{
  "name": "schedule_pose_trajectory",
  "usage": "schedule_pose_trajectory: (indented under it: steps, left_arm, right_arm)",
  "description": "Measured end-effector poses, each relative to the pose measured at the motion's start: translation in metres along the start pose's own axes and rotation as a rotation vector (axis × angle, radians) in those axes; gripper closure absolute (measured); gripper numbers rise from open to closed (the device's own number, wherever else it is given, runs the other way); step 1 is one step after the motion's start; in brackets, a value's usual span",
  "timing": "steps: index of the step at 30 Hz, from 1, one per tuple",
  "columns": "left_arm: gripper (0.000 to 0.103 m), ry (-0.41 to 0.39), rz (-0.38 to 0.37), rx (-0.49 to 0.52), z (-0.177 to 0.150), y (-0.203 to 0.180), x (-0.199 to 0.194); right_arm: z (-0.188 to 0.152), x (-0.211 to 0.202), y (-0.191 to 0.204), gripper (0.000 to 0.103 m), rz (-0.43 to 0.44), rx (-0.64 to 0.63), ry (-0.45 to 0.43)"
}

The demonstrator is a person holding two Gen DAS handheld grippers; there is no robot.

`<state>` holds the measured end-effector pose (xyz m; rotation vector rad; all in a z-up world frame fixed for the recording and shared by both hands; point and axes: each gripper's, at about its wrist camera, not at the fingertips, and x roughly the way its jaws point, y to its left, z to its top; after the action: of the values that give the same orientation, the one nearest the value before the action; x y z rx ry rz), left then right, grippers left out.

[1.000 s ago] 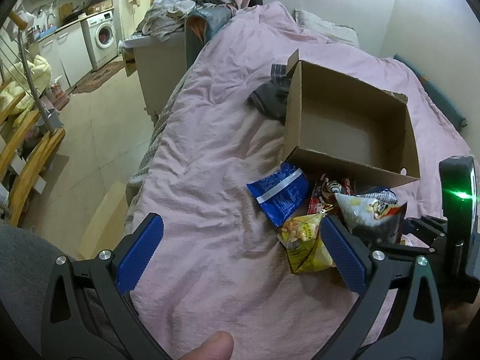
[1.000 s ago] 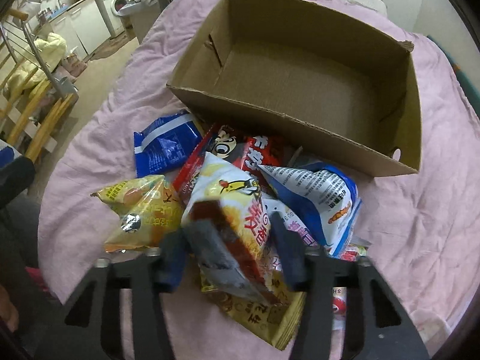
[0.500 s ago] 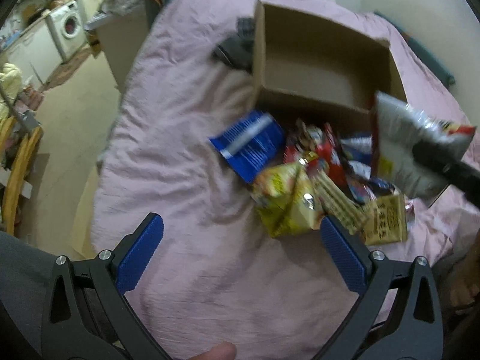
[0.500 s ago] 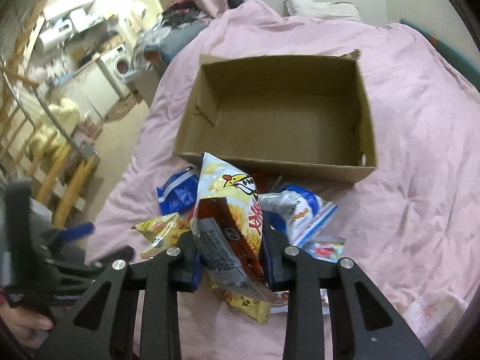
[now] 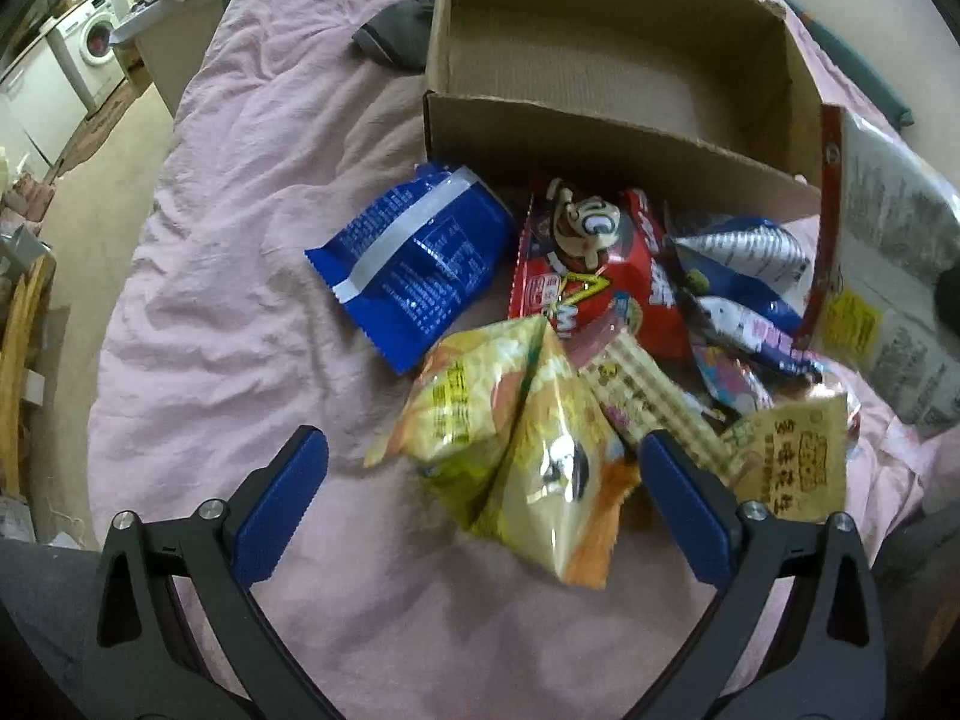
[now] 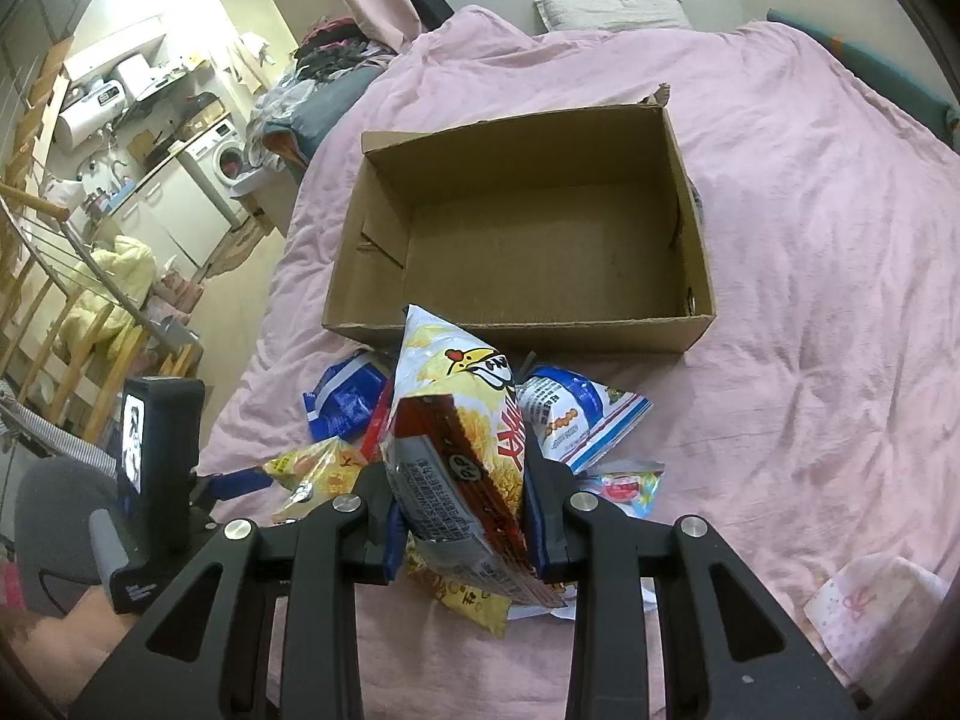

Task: Organize snacks
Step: 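Grasp the yellow chip bag with the left tool while the right tool grasps the white-red chip bag, then carry both bags into the box and open both tools to release them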

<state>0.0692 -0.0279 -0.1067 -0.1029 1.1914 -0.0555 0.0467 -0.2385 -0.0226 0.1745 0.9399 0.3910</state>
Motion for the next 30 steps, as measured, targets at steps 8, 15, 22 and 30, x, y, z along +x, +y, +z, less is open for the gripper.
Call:
schedule_pose_trajectory:
  steps: [8, 15, 22, 30]
  left_arm:
    - [0.056, 0.031, -0.117, -0.053, -0.002, 0.011, 0.004]
    - [0.065, -0.034, -0.115, -0.007, -0.004, 0.004, -0.037]
    - [0.065, -0.159, -0.123, 0.041, 0.000, -0.002, -0.092]
    - [0.065, -0.234, -0.083, 0.077, 0.050, -0.002, -0.108]
  right_arm:
    - [-0.002, 0.000, 0.005, 0.071, 0.001, -0.015, -0.006]
    - [-0.002, 0.000, 0.003, 0.071, -0.004, -0.008, -0.011]
    - [0.000, -0.006, -0.003, 0.071, -0.004, 0.021, -0.036]
    - [0.031, -0.011, -0.008, 0.071, 0.004, 0.015, -0.051]
